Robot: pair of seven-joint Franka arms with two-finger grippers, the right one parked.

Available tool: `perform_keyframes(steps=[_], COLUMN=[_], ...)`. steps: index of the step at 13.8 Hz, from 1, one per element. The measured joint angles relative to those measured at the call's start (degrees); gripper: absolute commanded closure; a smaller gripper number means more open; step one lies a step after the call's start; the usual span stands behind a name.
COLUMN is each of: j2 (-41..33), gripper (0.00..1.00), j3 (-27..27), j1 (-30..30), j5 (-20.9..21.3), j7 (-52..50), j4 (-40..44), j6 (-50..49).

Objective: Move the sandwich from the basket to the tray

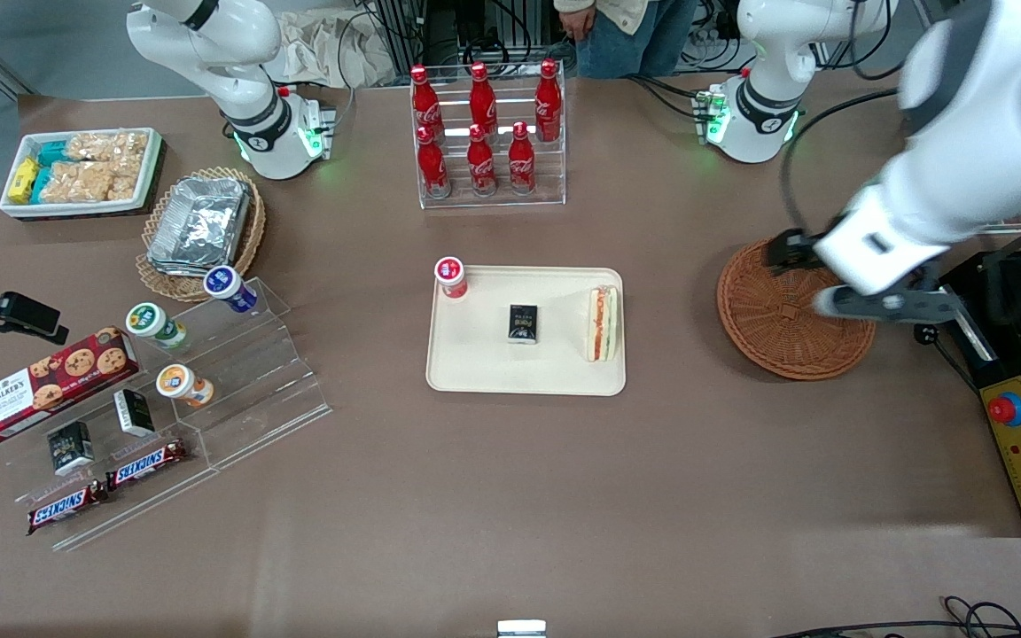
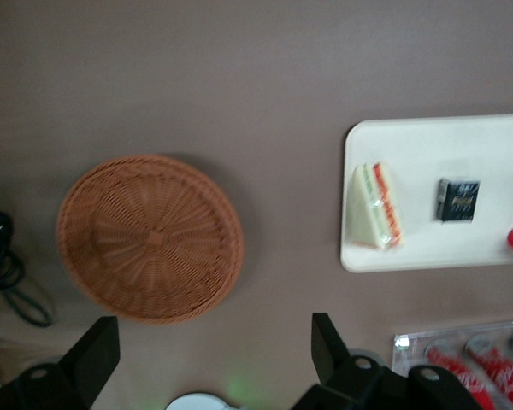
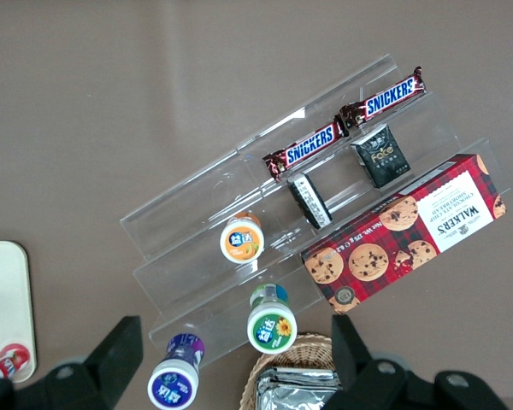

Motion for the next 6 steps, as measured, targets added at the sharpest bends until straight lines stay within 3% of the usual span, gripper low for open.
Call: perform_keyframes(steps=[2, 6], j2=[-2.14, -8.91], gripper=[0.00, 0.00], j3=[3.97, 4.93], j1=[0.00, -0.49], j5=[-0.72, -0.74], j7=[4.31, 5.08], j4=[-1.00, -7.20], j6=[-2.82, -1.29])
